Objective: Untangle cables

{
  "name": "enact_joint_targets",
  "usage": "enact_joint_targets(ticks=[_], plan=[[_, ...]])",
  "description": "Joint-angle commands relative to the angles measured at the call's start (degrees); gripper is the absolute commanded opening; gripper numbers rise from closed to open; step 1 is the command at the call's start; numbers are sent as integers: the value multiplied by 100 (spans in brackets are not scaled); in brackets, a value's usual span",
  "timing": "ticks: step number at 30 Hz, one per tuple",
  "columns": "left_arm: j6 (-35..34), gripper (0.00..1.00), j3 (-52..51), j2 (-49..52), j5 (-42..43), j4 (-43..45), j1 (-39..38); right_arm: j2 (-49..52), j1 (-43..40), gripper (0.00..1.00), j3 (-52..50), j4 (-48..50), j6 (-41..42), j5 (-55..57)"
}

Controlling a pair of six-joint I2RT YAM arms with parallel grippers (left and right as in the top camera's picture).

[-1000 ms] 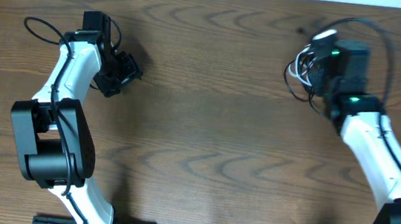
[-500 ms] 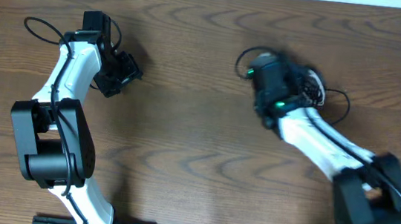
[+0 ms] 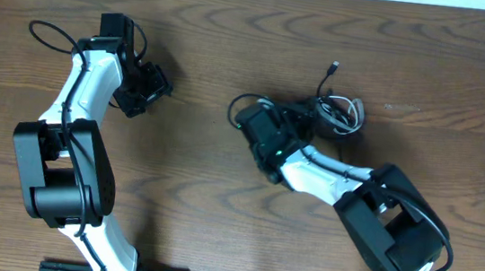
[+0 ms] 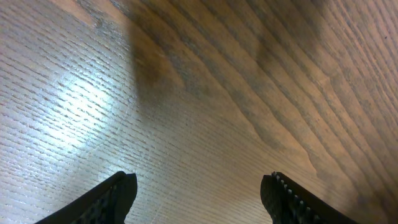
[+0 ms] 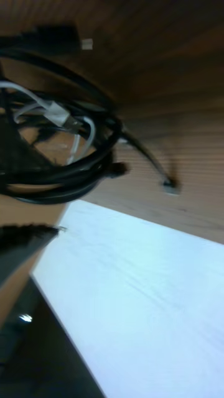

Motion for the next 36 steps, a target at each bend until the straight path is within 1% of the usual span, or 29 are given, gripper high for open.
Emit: enact_joint_targets(ticks=[1,2,5,7,11,14,15,17,19,21,23,26,27,30,33,35,36], plan=[[17,69,-11,63,-81,-4,-2,-20,208,38,37,11,166,-337],[17,69,-11,63,-81,-4,-2,-20,234,43,37,15,273,-494],[17,69,-11,63,-81,-4,-2,-68,282,50,39,173,621,-820],[17,69,-11,63,-81,-4,-2,-186,328,57,50,293,809,-896],[17,69,-11,63,-81,-4,-2,-601,391,64,131,315,1200,-1213],[17,69,-11,63,-81,-2,-2,-1073,321,66,144,284,1832,-1893],[17,69,-11,63,-81,-2,-2,-1266,251,66,144,201,2142,-2293],[17,69,-11,63,-81,-4,-2,-1593,63,62,144,-35,2710,-3185],[17,69,-11,63,-81,-4,-2,-1864,-249,52,144,-251,3451,-4183],[17,69,-11,63,-81,-4,-2,-2006,-634,40,144,-417,3991,-5045],[17,69,-11,63,-81,-4,-2,-2026,-1128,31,144,-568,4483,-5777],[17,69,-11,63,-81,-4,-2,-1919,-1733,29,144,-743,5095,-6446],[17,69,-11,63,-81,-4,-2,-1834,-2009,29,144,-815,5506,-6610],[17,69,-11,63,-81,-7,-2,-1722,-2481,29,144,-994,6566,-6607],[17,69,-11,63,-81,-7,-2,-1718,-2997,30,144,-1244,8144,-6686],[17,69,-11,63,-81,-7,-2,-1714,-3414,30,144,-1416,9130,-7272],[17,69,-11,63,-81,-7,-2,-1709,-3585,30,144,-1499,9381,-7643]])
